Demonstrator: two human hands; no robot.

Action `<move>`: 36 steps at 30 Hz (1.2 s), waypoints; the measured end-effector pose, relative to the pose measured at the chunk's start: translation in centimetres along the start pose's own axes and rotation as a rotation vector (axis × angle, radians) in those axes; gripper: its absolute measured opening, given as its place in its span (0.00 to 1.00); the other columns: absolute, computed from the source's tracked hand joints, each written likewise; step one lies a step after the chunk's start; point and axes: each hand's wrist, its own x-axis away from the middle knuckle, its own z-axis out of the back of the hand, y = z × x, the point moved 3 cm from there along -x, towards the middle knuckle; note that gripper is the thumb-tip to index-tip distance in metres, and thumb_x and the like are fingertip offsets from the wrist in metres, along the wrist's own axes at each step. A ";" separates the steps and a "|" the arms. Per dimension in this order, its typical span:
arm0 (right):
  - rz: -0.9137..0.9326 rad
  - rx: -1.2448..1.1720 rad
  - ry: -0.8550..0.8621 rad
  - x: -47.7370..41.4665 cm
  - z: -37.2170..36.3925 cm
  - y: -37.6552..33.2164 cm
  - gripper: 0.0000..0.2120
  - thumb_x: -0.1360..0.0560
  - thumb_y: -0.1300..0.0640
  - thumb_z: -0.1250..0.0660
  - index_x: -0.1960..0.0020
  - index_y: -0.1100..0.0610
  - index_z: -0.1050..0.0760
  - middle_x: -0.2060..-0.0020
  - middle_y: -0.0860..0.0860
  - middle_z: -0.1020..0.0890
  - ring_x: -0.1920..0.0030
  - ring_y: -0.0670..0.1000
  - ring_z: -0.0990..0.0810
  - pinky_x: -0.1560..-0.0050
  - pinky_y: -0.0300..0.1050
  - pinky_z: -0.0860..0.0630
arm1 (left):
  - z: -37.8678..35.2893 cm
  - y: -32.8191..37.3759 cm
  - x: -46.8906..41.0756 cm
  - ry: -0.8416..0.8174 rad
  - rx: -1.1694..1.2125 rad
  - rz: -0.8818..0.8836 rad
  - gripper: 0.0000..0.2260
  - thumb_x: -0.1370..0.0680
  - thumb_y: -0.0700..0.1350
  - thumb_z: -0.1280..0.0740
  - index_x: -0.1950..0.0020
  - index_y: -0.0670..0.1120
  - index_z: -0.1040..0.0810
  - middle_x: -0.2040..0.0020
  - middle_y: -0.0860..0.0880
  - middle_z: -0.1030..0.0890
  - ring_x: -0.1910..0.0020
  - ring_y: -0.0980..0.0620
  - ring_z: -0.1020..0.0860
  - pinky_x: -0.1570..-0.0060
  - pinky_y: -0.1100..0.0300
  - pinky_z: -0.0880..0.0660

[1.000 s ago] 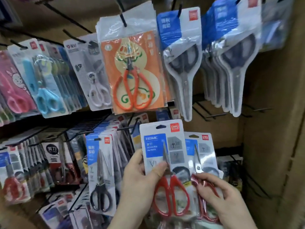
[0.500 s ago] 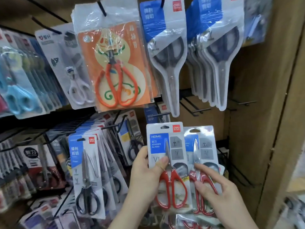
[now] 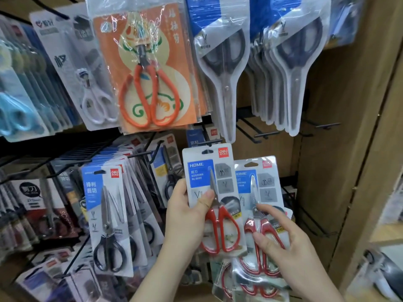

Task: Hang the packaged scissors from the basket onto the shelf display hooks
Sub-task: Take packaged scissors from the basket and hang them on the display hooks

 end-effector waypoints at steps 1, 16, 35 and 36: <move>0.004 0.009 -0.002 0.1 0.1 -0.1 0.24 0.35 0.43 0.28 0.41 0.27 0.29 0.44 0.23 0.26 0.40 0.38 0.23 0.39 0.55 0.21 | -0.1 0.1 -0.1 -0.005 -0.012 0.010 0.08 0.22 0.41 0.31 0.45 0.51 0.23 0.50 0.55 0.14 0.50 0.53 0.15 0.49 0.49 0.18; -0.048 -0.154 0.013 0.2 2.1 -0.4 0.46 0.38 0.50 0.24 0.34 0.24 0.49 0.37 0.37 0.23 0.44 0.43 0.17 0.54 0.38 0.19 | -2.3 -3.3 -10.1 0.072 -0.294 0.197 0.13 0.18 0.47 0.36 0.35 0.46 0.31 0.42 0.48 0.20 0.43 0.46 0.22 0.43 0.56 0.28; -0.280 -0.557 0.140 -0.1 -1.2 1.5 0.25 0.32 0.59 0.26 0.38 0.46 0.27 0.51 0.55 0.13 0.54 0.60 0.13 0.57 0.56 0.17 | 0.9 -4.8 7.4 -0.222 0.146 0.380 0.20 0.25 0.44 0.34 0.32 0.48 0.27 0.53 0.37 0.14 0.51 0.40 0.15 0.51 0.48 0.19; -0.291 -0.561 0.136 -0.1 -1.3 1.5 0.24 0.32 0.58 0.26 0.38 0.48 0.26 0.51 0.56 0.13 0.53 0.60 0.13 0.55 0.58 0.17 | 1.2 -5.0 7.5 -0.168 0.143 0.383 0.19 0.25 0.43 0.34 0.33 0.48 0.26 0.54 0.37 0.14 0.52 0.40 0.15 0.49 0.46 0.20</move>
